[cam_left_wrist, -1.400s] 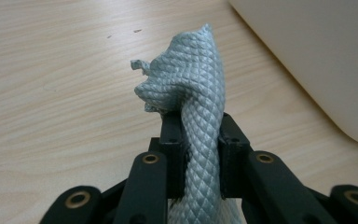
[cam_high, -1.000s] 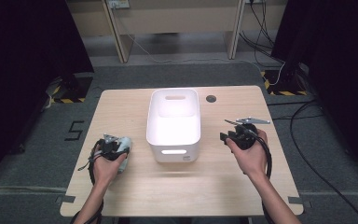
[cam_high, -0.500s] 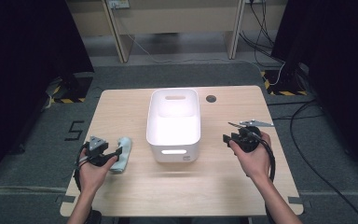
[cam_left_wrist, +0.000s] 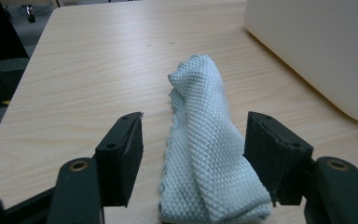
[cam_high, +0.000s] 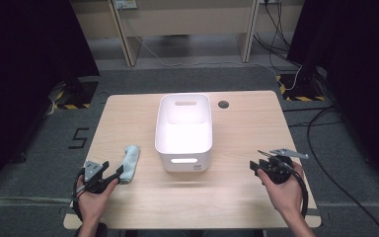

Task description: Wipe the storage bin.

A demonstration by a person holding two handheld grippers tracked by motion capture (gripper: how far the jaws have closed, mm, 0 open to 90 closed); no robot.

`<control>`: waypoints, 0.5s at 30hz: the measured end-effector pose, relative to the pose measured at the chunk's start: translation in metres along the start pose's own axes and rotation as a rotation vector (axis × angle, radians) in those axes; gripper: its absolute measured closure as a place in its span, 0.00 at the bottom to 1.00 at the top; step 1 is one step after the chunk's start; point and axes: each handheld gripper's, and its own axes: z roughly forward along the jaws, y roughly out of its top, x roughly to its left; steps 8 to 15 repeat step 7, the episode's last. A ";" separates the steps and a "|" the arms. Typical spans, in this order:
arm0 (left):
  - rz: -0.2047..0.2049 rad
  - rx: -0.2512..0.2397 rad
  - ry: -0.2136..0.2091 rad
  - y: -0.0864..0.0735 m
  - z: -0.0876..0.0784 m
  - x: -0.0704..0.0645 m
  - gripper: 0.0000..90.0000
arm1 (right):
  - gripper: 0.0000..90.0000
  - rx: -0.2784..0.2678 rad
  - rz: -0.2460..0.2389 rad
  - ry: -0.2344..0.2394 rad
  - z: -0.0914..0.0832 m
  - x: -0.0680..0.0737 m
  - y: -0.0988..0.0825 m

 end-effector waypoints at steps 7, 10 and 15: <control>0.034 0.003 0.008 -0.004 0.007 -0.002 0.43 | 0.64 0.014 0.008 -0.002 -0.009 0.000 -0.023; 0.034 0.003 0.008 -0.004 0.007 -0.002 0.43 | 0.64 0.014 0.008 -0.002 -0.009 0.000 -0.023; 0.034 0.003 0.008 -0.004 0.007 -0.002 0.43 | 0.64 0.014 0.008 -0.002 -0.009 0.000 -0.023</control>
